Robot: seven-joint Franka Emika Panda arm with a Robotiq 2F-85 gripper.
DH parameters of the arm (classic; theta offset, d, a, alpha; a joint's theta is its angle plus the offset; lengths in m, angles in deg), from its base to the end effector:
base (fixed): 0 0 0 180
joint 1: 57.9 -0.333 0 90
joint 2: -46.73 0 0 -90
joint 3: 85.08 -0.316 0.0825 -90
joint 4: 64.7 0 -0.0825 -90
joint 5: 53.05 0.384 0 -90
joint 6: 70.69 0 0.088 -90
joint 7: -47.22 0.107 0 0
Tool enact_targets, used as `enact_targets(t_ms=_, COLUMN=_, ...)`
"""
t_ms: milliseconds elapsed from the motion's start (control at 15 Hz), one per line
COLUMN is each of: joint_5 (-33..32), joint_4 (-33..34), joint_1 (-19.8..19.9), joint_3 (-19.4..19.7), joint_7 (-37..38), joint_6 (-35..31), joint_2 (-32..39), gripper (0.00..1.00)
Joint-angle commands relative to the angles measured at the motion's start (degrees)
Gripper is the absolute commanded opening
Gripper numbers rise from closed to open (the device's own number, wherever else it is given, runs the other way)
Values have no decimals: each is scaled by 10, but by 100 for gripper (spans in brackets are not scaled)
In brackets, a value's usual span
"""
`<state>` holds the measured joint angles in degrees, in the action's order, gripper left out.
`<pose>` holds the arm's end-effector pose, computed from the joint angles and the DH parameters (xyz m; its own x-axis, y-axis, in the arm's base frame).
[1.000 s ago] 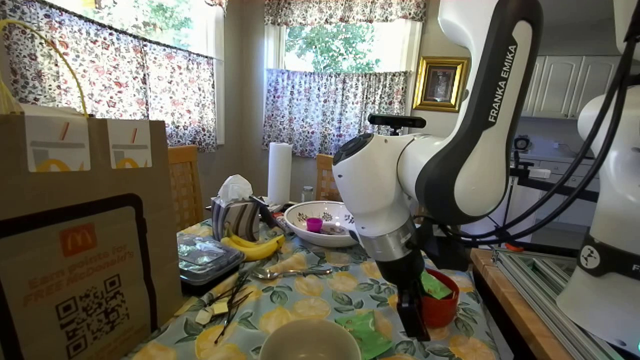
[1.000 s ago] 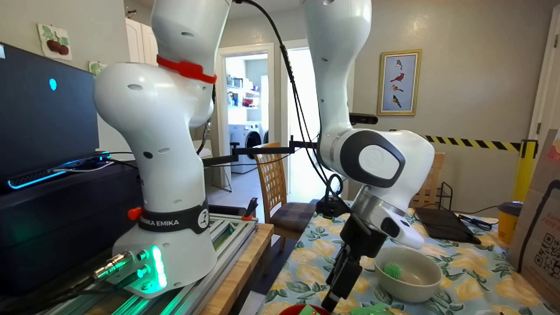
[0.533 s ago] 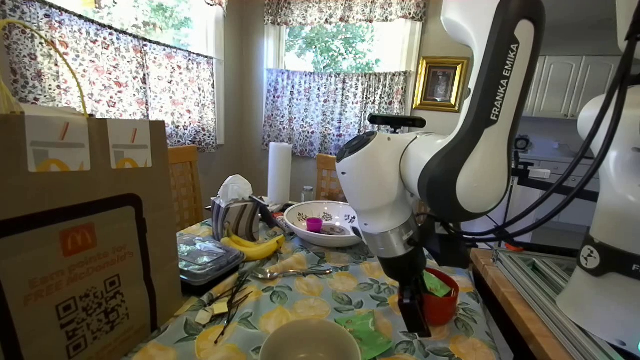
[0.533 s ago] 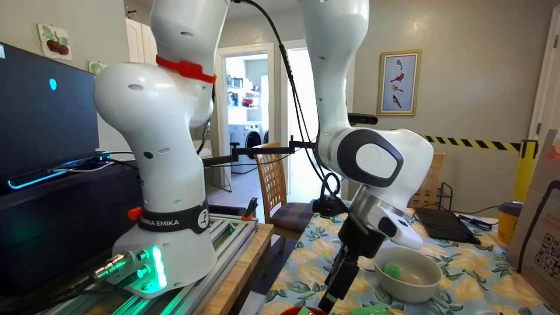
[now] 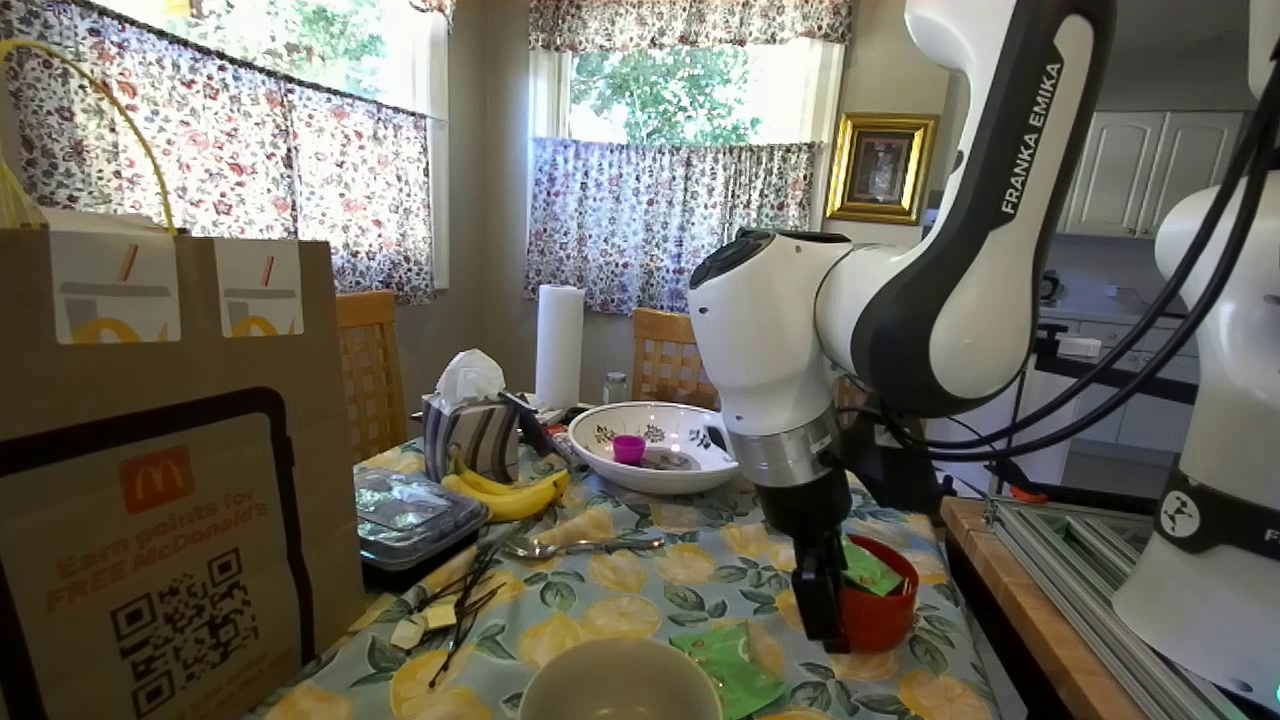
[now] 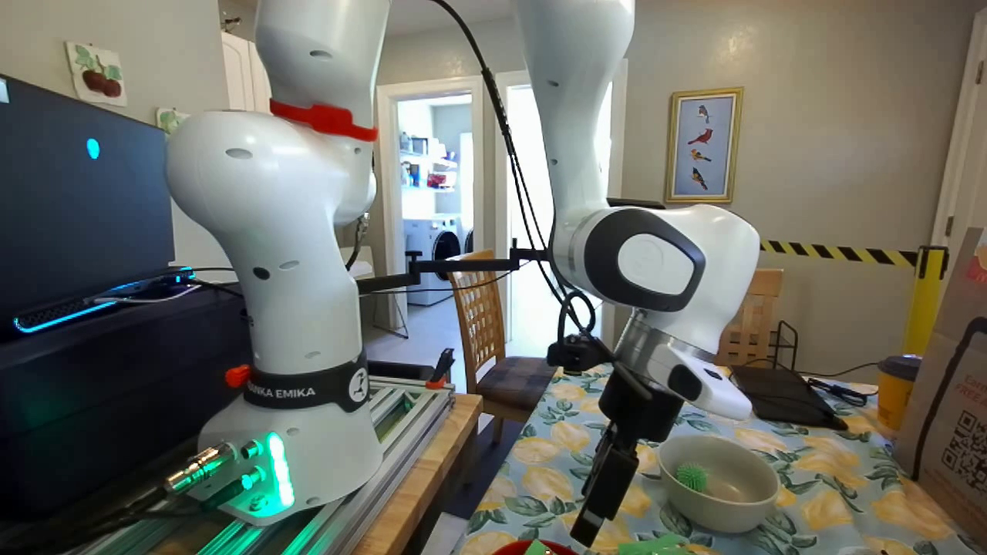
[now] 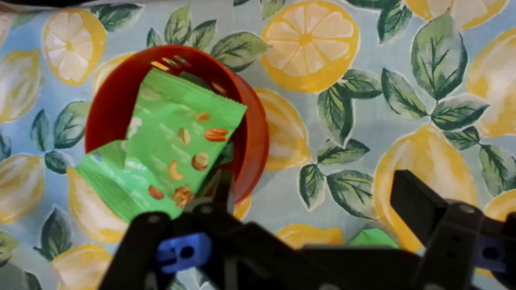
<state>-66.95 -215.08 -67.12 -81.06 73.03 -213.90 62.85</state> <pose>0.3739 0.0326 0.1267 0.9282 -0.1700 -0.3309 -0.0901 -0.9657 0.2435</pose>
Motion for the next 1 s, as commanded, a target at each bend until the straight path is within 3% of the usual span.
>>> enact_targets(t_ms=0, joint_5=-16, joint_4=-18, joint_1=-3, joint_3=7, joint_7=16, joint_6=-8, joint_2=-7, gripper=100)
enact_targets(t_ms=933, joint_5=-21, joint_4=-18, joint_1=-3, joint_3=20, joint_7=20, joint_6=-19, joint_2=18, gripper=100)
